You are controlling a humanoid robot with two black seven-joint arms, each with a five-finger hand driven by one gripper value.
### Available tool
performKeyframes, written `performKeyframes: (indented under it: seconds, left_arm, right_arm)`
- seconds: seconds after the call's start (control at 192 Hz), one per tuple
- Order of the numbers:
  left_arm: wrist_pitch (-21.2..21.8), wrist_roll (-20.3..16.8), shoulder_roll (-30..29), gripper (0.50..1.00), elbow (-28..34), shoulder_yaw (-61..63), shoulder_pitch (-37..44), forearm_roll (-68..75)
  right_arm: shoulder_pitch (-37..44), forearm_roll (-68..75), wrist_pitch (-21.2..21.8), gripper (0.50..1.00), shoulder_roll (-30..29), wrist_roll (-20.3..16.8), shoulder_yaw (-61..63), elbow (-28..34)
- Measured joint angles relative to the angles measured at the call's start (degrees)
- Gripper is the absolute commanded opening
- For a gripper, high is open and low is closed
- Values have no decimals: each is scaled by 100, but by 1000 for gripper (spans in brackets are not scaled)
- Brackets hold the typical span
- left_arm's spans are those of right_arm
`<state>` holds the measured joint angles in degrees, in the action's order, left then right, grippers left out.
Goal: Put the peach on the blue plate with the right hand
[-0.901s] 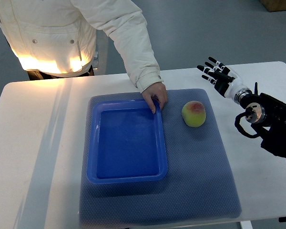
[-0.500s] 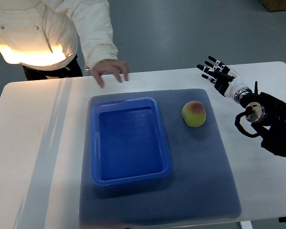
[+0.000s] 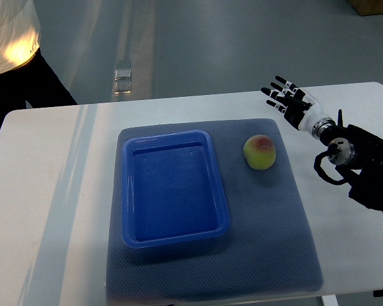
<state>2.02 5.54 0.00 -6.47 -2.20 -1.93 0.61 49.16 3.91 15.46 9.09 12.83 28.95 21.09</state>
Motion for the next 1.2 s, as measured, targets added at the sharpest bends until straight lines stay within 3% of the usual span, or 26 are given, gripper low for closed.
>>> performKeyframes:
  seconds: [1.198]
  left_arm:
    - [9, 0, 0, 1000, 41, -9, 17, 0]
  right_arm:
    - [42, -39, 62, 930, 89, 3, -100, -2]
